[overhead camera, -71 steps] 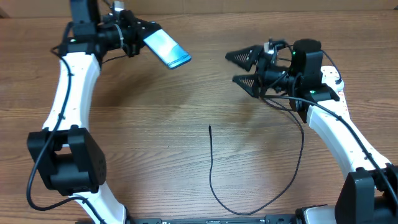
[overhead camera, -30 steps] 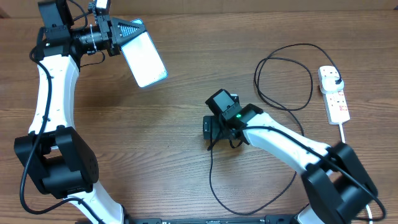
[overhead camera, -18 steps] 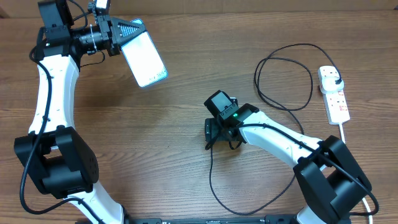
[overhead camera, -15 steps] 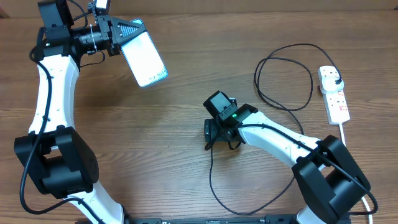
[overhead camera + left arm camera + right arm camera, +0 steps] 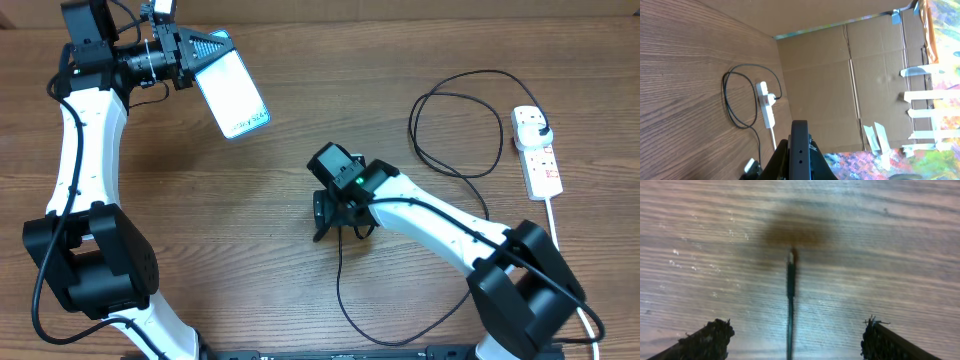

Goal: Plug charger to phone and switch on socket
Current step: 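Close the right gripper on the black cable's connector end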

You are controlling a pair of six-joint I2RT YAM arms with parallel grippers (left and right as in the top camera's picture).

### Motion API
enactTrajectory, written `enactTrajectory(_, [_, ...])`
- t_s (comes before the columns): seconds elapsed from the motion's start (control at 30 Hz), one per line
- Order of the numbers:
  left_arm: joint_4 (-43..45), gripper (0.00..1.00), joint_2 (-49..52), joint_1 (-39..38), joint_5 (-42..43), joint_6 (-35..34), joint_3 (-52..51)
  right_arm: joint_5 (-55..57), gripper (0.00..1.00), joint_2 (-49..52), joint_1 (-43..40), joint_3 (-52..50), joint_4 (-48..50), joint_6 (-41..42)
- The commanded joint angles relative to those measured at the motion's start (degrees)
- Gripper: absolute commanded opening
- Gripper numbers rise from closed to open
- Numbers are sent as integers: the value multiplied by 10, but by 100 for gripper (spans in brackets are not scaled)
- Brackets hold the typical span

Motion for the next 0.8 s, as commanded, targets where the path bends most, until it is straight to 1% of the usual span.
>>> enactTrajectory(0.0, [2,4,-11,4,13,11,3,9,86,36,0,53,-28,7])
enactTrajectory(0.27, [2,4,-11,4,13,11,3,9,86,81,0,69,-38,7])
enactTrajectory(0.33, [2,5,-11,4,13,11,3,9,85,90,0,69,-37,7])
enactTrajectory(0.4, [2,4,-11,4,13,11,3,9,81,100,0,69,-34,7])
enactTrajectory(0.53, [2,4,-11,4,13,11,3,9,70,112,0,69,-34,6])
enactTrajectory(0.6, [2,4,-11,4,13,11,3,9,59,113,0,68,-32,5])
enactTrajectory(0.63, [2,4,-11,4,13,11,3,9,56,114,0,68,-31,5])
enactTrajectory(0.77, [2,4,-11,4,14,11,3,9,33,117,0,68,-31,5])
